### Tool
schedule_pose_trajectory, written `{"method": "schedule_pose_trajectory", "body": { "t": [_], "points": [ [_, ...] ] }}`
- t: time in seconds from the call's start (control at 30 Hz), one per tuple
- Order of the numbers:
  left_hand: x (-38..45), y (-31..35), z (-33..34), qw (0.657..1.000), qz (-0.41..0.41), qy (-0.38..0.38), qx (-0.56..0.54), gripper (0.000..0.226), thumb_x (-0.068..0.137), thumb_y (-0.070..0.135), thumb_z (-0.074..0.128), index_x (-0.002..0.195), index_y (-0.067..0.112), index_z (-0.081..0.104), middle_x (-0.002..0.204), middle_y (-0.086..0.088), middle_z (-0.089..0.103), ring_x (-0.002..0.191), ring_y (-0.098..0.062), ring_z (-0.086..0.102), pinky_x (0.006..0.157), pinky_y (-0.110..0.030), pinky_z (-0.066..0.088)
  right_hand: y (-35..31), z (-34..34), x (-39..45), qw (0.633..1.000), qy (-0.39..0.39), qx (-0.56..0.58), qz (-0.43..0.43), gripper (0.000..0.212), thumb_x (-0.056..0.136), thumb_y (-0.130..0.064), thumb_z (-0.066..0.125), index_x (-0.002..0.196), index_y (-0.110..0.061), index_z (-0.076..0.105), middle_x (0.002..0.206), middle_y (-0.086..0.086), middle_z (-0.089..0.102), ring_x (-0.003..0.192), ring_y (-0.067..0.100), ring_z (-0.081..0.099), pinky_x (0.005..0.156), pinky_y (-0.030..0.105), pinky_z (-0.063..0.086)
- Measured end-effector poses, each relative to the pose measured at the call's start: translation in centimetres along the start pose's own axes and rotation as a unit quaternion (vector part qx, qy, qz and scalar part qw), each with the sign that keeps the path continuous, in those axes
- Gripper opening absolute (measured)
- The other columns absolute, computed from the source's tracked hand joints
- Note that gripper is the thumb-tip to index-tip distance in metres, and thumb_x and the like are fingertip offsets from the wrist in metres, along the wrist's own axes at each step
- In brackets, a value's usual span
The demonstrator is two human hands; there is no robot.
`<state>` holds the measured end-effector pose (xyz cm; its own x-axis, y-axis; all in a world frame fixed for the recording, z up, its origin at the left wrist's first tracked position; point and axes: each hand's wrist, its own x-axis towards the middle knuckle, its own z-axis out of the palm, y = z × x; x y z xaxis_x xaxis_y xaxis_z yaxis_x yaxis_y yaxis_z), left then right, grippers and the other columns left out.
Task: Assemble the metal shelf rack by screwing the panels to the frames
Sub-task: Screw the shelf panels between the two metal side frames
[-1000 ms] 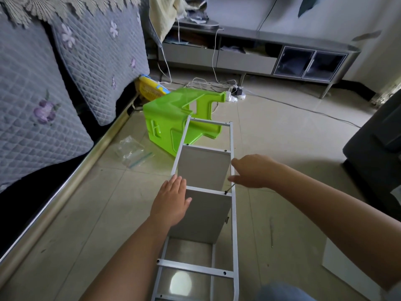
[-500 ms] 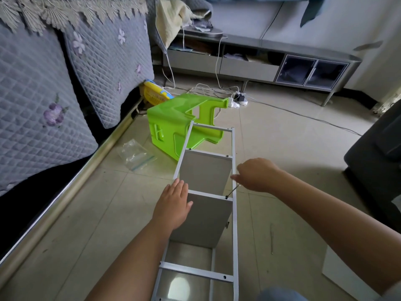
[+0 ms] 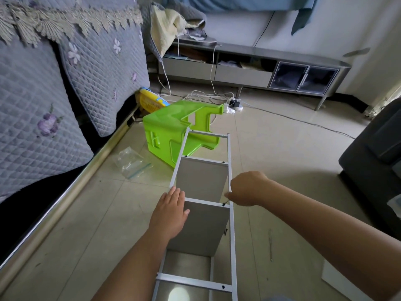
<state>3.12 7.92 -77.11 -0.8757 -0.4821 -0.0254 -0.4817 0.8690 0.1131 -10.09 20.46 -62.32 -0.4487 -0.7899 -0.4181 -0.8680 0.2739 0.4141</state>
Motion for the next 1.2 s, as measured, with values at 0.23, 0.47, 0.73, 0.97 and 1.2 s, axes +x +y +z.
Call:
{"method": "schedule_pose_trajectory", "body": {
  "t": [0.23, 0.47, 0.73, 0.97, 1.2],
  "points": [
    [-0.1, 0.0, 0.3, 0.999, 0.01, 0.044, -0.009, 0.059, 0.097, 0.035, 0.042, 0.144, 0.001, 0.028, 0.152, -0.014, 0.026, 0.143, -0.027, 0.017, 0.116, -0.038, 0.015, 0.6, -0.2, -0.3, 0.998, 0.03, 0.012, -0.052, 0.027, 0.099, -0.018, 0.038, 0.121, -0.004, 0.047, 0.108, 0.011, 0.057, 0.105, 0.029, 0.055, 0.08, 0.032, 0.043],
    [0.1, 0.0, 0.5, 0.999, 0.011, 0.039, -0.006, 0.058, 0.101, 0.036, 0.028, 0.148, 0.007, 0.012, 0.157, -0.007, 0.008, 0.145, -0.021, 0.001, 0.117, -0.033, 0.003, 0.0, 0.5, 0.7, 0.999, 0.003, -0.039, 0.004, 0.032, 0.1, -0.029, 0.036, 0.119, -0.009, 0.053, 0.113, 0.005, 0.06, 0.104, 0.026, 0.059, 0.074, 0.031, 0.045],
    [0.0, 0.0, 0.5, 0.998, 0.01, 0.054, 0.004, 0.06, 0.095, 0.036, 0.047, 0.142, 0.002, 0.033, 0.149, -0.012, 0.031, 0.142, -0.026, 0.021, 0.115, -0.037, 0.019, 1.0, 0.3, 0.0, 0.992, 0.067, -0.068, -0.078, 0.021, 0.093, -0.009, 0.043, 0.114, -0.006, 0.047, 0.095, 0.008, 0.056, 0.084, 0.027, 0.053, 0.055, 0.026, 0.033],
    [0.2, -0.1, 0.8, 0.999, 0.009, 0.04, 0.016, 0.058, 0.101, 0.036, 0.028, 0.148, 0.007, 0.012, 0.156, -0.007, 0.008, 0.145, -0.021, 0.0, 0.117, -0.033, 0.003, 3.2, 0.3, -0.4, 0.988, 0.119, 0.088, -0.052, 0.023, 0.098, -0.025, 0.037, 0.101, -0.01, 0.055, 0.101, 0.007, 0.058, 0.096, 0.026, 0.056, 0.073, 0.029, 0.04],
    [0.5, -0.8, 1.9, 0.989, 0.038, 0.136, 0.034, 0.061, 0.045, 0.033, 0.09, 0.093, 0.001, 0.071, 0.096, -0.014, 0.07, 0.095, -0.03, 0.068, 0.074, -0.041, 0.056, 3.0, 3.1, -1.7, 0.962, 0.177, 0.201, -0.053, 0.027, 0.098, -0.021, 0.037, 0.11, -0.011, 0.059, 0.106, 0.004, 0.059, 0.099, 0.022, 0.055, 0.079, 0.028, 0.042]
  ]
}}
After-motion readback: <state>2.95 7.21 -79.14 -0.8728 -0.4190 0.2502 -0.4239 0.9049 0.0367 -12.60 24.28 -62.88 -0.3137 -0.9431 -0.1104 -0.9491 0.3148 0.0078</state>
